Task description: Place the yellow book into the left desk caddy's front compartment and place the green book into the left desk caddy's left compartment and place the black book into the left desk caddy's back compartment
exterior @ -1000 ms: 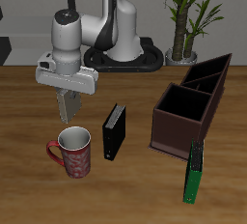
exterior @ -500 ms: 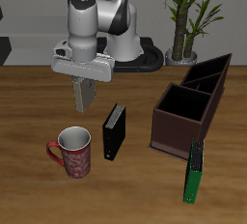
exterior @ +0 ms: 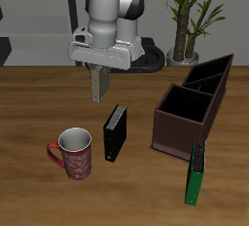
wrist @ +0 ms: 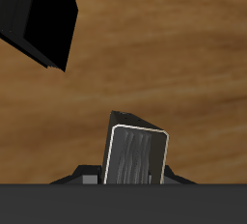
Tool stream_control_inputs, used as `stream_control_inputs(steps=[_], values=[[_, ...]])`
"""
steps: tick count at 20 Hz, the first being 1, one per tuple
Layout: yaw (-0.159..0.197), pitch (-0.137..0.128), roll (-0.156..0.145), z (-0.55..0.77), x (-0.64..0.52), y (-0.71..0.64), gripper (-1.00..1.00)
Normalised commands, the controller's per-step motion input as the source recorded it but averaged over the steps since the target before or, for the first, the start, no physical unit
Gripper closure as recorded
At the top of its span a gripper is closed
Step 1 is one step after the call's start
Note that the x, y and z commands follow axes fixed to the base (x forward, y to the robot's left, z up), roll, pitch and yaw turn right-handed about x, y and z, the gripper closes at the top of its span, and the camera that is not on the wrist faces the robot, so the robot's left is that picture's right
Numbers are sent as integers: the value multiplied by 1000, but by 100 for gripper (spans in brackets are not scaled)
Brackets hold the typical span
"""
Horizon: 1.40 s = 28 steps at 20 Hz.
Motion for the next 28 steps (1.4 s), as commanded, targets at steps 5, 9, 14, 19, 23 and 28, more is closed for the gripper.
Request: stream_control_inputs(steps=[5, 9, 14, 19, 23, 28], values=[[24, -41, 15, 279, -156, 543, 100], [-31, -18, -37, 116, -58, 387, 100], [-32, -5, 11, 83, -8, 446, 100], [-51, -1, 11, 80, -28, 487, 100], [-38, -8, 45, 137, -61, 474, 100], [-41, -2, 74, 117, -35, 549, 100]])
